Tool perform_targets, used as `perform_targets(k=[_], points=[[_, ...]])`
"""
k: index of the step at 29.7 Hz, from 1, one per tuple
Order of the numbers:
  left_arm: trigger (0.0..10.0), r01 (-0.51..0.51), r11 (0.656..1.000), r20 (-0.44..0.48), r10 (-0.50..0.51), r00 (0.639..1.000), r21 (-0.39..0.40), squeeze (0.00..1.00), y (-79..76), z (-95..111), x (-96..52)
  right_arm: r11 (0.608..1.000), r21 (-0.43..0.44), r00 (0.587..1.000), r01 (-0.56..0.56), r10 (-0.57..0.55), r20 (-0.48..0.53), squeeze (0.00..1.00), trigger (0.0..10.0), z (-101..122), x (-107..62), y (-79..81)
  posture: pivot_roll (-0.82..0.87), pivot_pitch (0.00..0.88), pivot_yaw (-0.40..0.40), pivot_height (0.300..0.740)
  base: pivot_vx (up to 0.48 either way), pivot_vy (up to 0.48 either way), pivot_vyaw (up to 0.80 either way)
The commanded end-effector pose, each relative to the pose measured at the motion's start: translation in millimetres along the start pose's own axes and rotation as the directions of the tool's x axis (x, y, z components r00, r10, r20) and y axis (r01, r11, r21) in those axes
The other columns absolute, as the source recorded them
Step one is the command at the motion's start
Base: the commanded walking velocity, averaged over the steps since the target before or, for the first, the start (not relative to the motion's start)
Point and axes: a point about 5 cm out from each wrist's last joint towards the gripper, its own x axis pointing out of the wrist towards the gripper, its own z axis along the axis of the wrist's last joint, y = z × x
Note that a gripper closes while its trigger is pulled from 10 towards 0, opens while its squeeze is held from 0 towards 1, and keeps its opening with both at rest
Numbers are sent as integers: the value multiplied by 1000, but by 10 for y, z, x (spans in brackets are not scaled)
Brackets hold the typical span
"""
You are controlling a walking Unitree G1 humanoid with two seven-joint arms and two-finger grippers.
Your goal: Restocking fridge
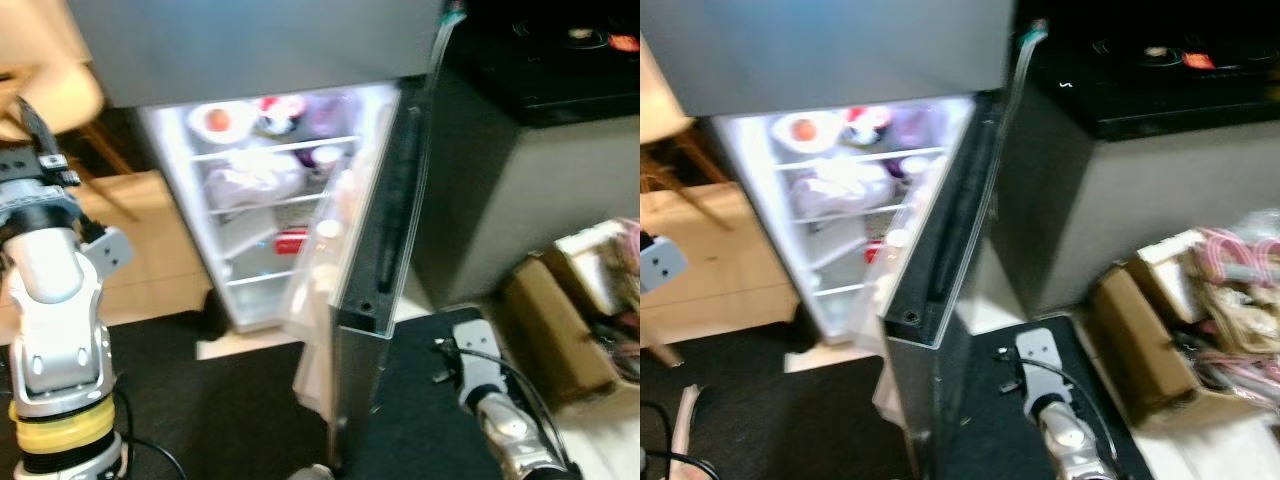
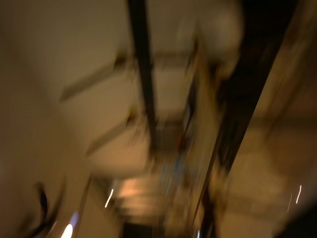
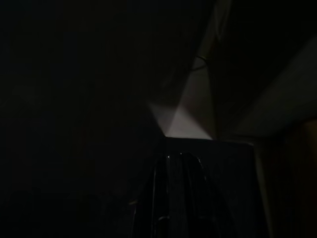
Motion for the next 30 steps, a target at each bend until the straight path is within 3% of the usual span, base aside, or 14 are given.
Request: perform_targets(k=[1,6,8,10,13,15,20,27,28,29,30], points=[[10000,3,1000,-10,-3,1000,5,0,-8,-2,-15,1000,1,999,24,-24,-30,20,10000,-61,-21,-52,65,30,9,740,0,0,0],[10000,-4,1000,-20,4,1000,0,0,-1,-9,-6,999,-19,998,47,-48,-40,0,10000,-52,-14,-94,64,33,9,740,0,0,0],[10000,-15,1000,-27,15,1000,-6,0,14,-9,20,981,-181,993,70,-87,-86,0,10000,-14,27,-138,64,40,7,740,0,0,0],[10000,-16,1000,-27,16,999,-7,0,17,-8,23,972,-225,991,70,-94,-97,0,10000,-4,38,-139,64,40,7,740,0,0,0],[10000,-25,1000,-24,25,999,-5,0,38,-1,38,915,-403,994,26,-66,-86,0,10000,118,106,-71,66,48,4,740,0,0,0],[10000,-37,999,-17,37,999,-3,0,69,11,53,899,-438,996,2,-39,-75,0,10000,185,138,-17,71,55,0,740,0,0,0],[10000,-168,984,124,159,979,62,0,405,256,240,812,-561,983,-159,183,-13,0,10000,594,282,430,88,68,-14,740,0,0,0],[10000,-216,972,277,184,943,89,0,556,554,414,734,-628,944,-258,330,-3,0,10000,807,307,753,106,76,-24,740,0,0,0],[10000,-227,970,301,191,934,88,0,582,609,448,711,-644,931,-281,365,-3,0,10000,849,304,840,108,76,-26,740,0,0,0],[10000,-245,967,345,206,916,74,0,605,730,517,654,-680,898,-331,440,-14,0,10000,937,289,1056,109,76,-28,740,0,0,0],[10000,-245,967,345,206,916,74,0,605,730,517,654,-680,898,-331,440,-14,0,10000,937,289,1056,109,76,-28,740,0,0,0]])
